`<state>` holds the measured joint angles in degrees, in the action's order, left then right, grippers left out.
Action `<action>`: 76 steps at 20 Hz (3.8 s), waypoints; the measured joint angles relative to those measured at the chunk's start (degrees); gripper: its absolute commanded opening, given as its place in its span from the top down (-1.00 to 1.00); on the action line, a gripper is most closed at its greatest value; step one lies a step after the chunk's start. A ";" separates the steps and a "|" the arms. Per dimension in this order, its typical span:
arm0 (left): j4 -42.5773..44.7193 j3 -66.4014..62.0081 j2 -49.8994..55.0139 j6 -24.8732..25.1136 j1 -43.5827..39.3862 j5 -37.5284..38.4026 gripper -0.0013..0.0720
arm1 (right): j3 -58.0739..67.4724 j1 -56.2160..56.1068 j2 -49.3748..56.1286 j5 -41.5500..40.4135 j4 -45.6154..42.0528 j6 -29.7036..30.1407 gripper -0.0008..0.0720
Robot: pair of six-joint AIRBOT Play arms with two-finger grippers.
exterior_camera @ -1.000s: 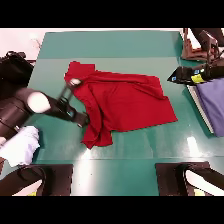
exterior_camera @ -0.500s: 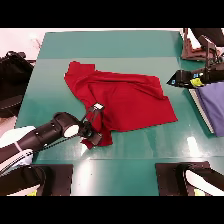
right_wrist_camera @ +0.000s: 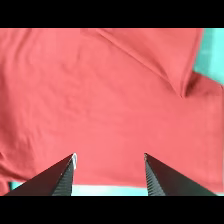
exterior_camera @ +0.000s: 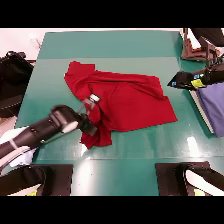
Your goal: Fold the shirts.
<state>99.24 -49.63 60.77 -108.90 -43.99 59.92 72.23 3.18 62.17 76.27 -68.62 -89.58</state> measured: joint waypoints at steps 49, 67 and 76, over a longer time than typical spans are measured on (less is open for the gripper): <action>-25.05 -49.00 -12.31 16.04 43.58 5.27 0.91 | 37.00 31.28 -7.41 10.99 18.62 2.67 0.93; -40.22 -46.34 32.02 27.23 49.44 5.86 0.91 | 31.65 5.05 31.87 6.01 1.75 0.17 0.93; -32.09 -39.50 33.48 31.04 53.66 20.00 0.91 | 10.27 4.50 23.52 3.21 -2.40 1.11 0.93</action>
<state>67.16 -89.12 94.26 -77.87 9.67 79.92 82.50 7.68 85.69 79.48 -71.02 -88.47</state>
